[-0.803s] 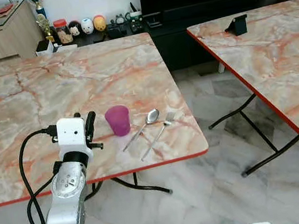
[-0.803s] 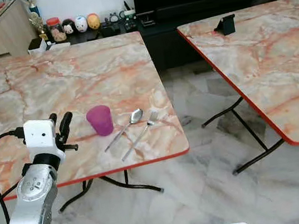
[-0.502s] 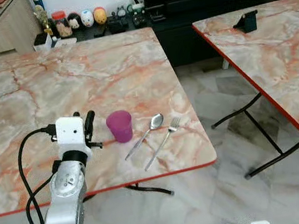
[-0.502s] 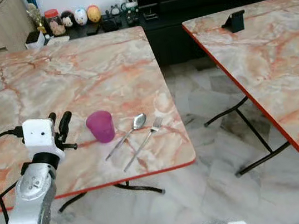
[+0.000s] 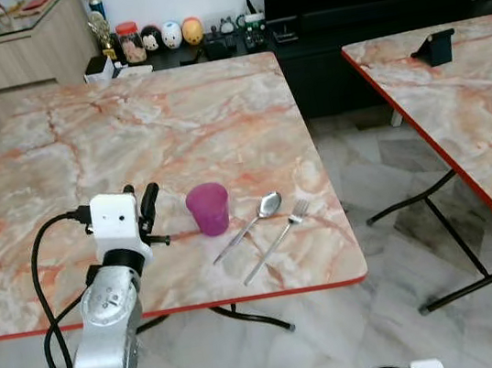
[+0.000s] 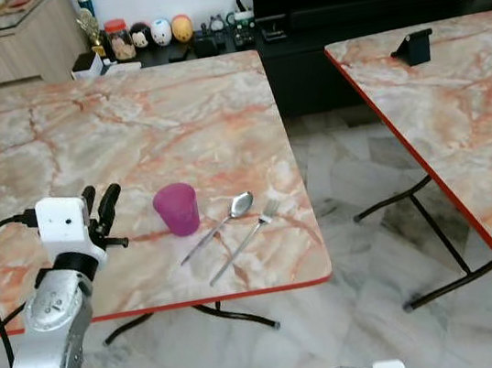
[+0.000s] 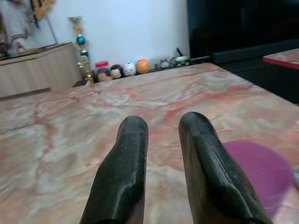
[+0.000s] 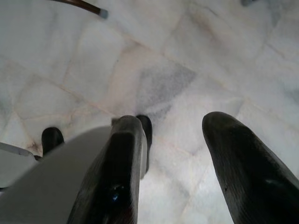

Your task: Setting the table

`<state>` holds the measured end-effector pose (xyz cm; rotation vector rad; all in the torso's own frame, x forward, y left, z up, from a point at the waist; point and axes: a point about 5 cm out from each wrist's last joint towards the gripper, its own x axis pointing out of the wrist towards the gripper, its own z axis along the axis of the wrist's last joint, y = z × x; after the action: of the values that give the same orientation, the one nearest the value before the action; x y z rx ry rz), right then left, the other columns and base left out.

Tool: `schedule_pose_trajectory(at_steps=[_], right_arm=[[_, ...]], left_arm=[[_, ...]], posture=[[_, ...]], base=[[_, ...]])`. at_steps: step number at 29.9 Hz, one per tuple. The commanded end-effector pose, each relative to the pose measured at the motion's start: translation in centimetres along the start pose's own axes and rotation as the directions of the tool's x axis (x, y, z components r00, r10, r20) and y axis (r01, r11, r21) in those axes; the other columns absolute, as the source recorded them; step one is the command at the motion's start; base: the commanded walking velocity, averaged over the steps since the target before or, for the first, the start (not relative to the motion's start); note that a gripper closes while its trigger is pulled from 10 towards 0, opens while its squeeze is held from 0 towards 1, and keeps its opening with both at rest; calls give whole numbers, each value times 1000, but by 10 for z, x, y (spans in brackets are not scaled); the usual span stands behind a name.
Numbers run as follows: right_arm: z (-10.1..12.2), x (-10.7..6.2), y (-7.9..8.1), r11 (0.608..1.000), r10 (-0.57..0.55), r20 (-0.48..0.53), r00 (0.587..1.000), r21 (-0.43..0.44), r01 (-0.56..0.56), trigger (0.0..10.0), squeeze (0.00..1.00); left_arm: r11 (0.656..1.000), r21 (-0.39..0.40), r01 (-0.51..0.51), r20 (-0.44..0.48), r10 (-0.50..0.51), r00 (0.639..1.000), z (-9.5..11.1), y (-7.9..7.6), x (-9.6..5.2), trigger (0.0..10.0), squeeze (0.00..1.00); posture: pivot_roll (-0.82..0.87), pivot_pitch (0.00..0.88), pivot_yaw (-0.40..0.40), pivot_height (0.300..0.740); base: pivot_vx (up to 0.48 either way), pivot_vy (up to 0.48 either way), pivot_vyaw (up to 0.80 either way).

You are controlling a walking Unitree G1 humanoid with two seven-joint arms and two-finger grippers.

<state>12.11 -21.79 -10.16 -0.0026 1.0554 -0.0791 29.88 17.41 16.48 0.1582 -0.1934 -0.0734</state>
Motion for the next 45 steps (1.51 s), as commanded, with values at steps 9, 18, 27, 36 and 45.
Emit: schedule_pose_trajectory(at_steps=[9, 18, 27, 36, 45], right_arm=[[0, 0, -1, 1000, 0, 0, 1000, -10, 0, 10000, 0], [-1, 0, -1, 1000, 1, -3, 1000, -11, -1, 10000, 0], [-1, 0, -1, 1000, 1, -3, 1000, -12, -1, 10000, 0], [0, 0, -1, 1000, 3, -1, 1000, -24, -3, 10000, 0], [0, 0, 0, 1000, 1, -1, 1000, -18, -1, 10000, 0]], left_arm=[[1000, 24, 17, 5, -17, 1000, 3, -1, 2, 10000, 0], [1000, 15, 22, 1, -22, 1000, 2, -1, 2, 10000, 0], [995, -19, 102, -44, -102, 994, -2, -5, 4, 10000, 0], [918, -72, 389, -141, -396, 908, -9, -19, 7, 10000, 129], [893, 32, 449, -136, -441, 887, -2, -20, 26, 10000, 1000]], posture=[[-24, 0, 32, 732], [-24, 0, 33, 732], [-21, 0, 32, 732], [-19, 0, 33, 732], [-28, 0, 39, 732]], base=[[0, -249, 0], [0, -220, 0], [0, 0, 0], [0, 0, 0], [0, 0, 0]])
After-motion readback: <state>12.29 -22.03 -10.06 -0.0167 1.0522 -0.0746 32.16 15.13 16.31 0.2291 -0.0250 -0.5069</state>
